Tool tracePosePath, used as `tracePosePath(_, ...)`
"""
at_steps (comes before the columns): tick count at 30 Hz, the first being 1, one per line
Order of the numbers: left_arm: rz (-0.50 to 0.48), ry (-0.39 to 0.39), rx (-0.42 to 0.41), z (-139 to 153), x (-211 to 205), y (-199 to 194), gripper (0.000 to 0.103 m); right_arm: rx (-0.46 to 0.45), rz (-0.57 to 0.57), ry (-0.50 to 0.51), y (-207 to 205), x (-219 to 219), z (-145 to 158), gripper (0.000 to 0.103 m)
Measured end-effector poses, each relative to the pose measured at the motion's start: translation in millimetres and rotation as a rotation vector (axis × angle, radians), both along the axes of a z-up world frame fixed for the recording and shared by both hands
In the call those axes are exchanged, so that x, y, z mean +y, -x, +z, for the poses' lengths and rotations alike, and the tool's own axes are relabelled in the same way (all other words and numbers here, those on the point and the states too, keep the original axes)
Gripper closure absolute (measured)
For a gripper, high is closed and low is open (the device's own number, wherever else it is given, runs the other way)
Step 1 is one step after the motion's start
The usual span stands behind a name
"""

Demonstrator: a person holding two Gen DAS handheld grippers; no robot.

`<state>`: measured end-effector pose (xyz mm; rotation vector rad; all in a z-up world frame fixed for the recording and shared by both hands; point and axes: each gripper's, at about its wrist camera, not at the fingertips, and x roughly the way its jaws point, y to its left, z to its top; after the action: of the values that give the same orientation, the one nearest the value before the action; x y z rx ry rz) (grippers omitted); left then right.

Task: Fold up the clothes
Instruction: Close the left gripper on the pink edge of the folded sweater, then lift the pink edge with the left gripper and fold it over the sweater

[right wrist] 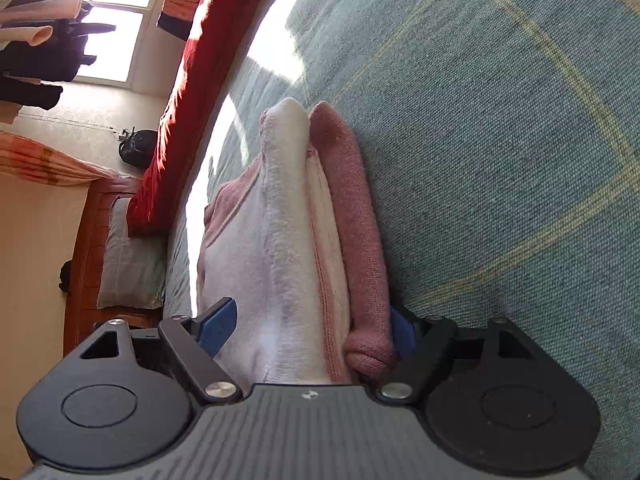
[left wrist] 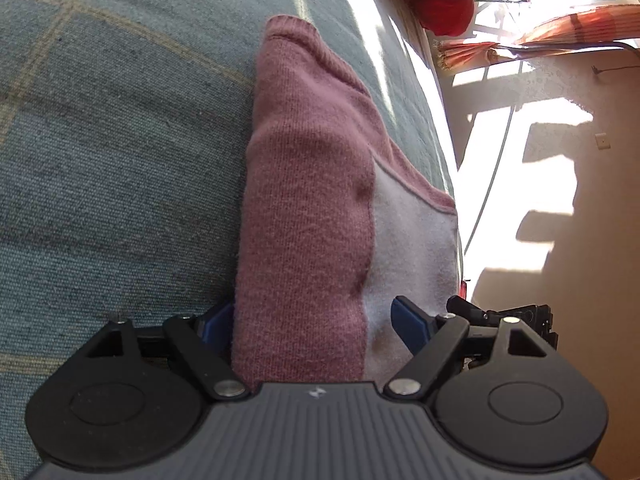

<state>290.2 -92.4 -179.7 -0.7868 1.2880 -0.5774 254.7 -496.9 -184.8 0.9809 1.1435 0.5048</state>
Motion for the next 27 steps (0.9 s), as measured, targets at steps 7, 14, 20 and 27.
tracePosePath(7,-0.030,-0.026,-0.031,1,-11,-19,0.020,0.017,0.001,-0.016,-27,8,-5,0.021)
tracePosePath(14,0.007,-0.041,-0.034,3,-2,-2,0.030,-0.039,0.008,0.028,-16,9,-3,0.030)
tracePosePath(20,0.014,-0.108,-0.041,9,-9,0,0.032,-0.036,0.008,0.123,-12,12,1,0.050)
tracePosePath(27,0.016,-0.216,-0.064,27,-20,3,0.034,-0.101,0.001,0.266,0,27,22,0.054)
